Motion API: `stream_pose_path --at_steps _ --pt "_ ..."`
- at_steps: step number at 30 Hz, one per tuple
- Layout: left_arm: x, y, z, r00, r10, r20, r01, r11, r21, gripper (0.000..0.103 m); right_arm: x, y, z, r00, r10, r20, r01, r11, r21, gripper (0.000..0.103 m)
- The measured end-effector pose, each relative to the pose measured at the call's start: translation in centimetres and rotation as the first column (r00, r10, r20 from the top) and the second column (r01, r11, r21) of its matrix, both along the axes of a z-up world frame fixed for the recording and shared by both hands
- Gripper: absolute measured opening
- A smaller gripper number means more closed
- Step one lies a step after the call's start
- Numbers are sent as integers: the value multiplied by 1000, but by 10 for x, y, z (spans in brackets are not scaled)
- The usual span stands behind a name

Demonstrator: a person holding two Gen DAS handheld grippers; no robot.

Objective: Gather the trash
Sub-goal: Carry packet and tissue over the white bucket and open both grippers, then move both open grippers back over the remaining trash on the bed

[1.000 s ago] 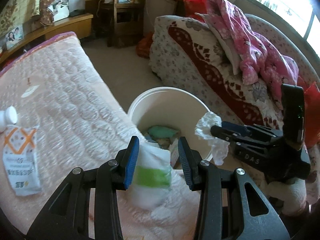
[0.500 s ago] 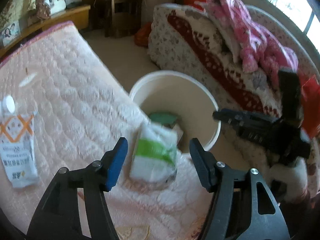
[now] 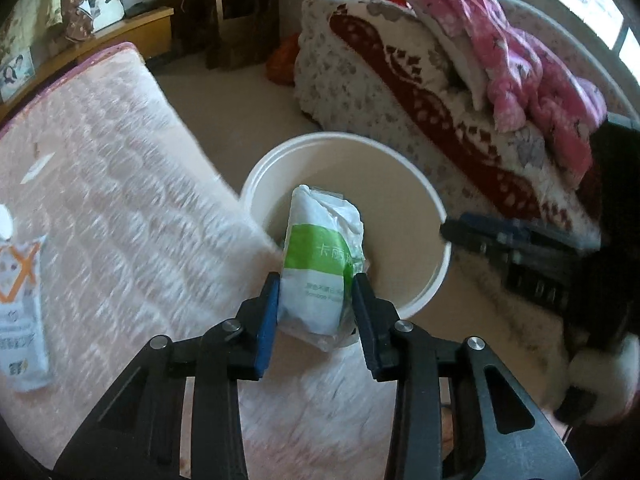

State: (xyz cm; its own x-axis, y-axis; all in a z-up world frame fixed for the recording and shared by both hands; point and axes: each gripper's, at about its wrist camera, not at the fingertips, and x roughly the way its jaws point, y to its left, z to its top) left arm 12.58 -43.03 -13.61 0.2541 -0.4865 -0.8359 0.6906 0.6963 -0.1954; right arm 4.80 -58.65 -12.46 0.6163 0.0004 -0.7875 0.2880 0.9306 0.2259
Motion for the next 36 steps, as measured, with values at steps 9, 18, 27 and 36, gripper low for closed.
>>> stream_pose_path --at_steps 9,18,27,36 --pt "14 0 9 999 36 -11 -37 997 -64 56 -1 0 -1 1000 -4 -7 4 1000 8 41" --pt "10 29 18 995 99 14 -98 994 -58 56 2 21 8 999 36 0 -36 999 -3 43" --pt "5 78 28 981 180 76 -176 983 -53 56 7 57 25 996 91 3 -90 994 -64 46" --pt "0 142 38 960 261 99 -256 965 -63 56 20 109 40 983 183 14 -181 980 -88 59"
